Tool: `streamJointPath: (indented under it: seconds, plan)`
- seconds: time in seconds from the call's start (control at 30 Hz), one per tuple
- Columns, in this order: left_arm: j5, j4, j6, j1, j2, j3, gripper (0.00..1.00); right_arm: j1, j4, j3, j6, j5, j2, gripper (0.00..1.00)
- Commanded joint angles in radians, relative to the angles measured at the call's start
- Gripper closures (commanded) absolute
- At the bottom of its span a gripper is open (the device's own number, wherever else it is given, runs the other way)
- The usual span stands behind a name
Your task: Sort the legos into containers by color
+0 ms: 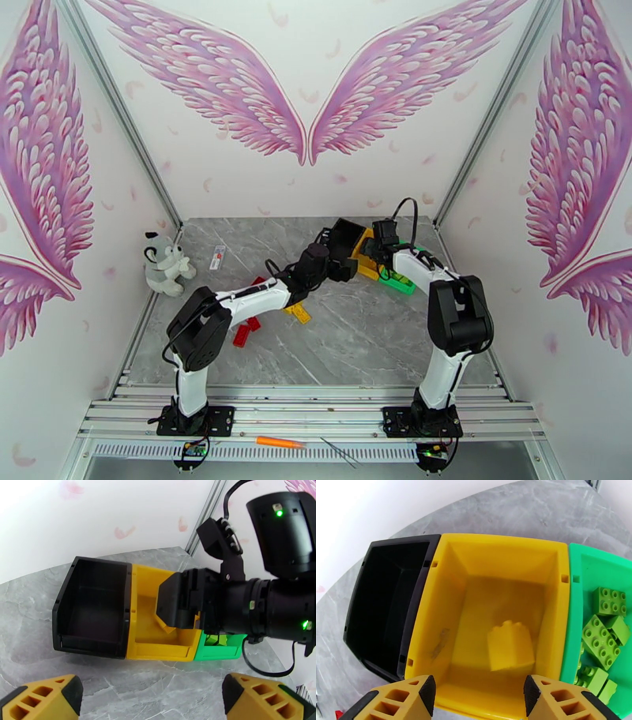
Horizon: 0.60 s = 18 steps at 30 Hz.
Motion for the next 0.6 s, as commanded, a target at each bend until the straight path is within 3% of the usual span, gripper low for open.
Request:
streamJointPath:
  seconds: [0.0, 0.3, 0.57]
  plan:
    - [-0.061, 0.023, -0.013, 0.003, -0.091, -0.1, 0.01, 0.028, 0.023, -0.032, -0.024, -0.054, -0.079, 0.31]
    - [-0.243, 0.088, -0.082, 0.018, -0.308, -0.411, 0.01, 0.166, 0.119, -0.208, -0.097, -0.18, -0.182, 0.23]
    - [-0.282, 0.089, -0.207, 0.083, -0.561, -0.717, 0.01, 0.379, 0.186, -0.358, -0.198, -0.234, -0.223, 0.21]
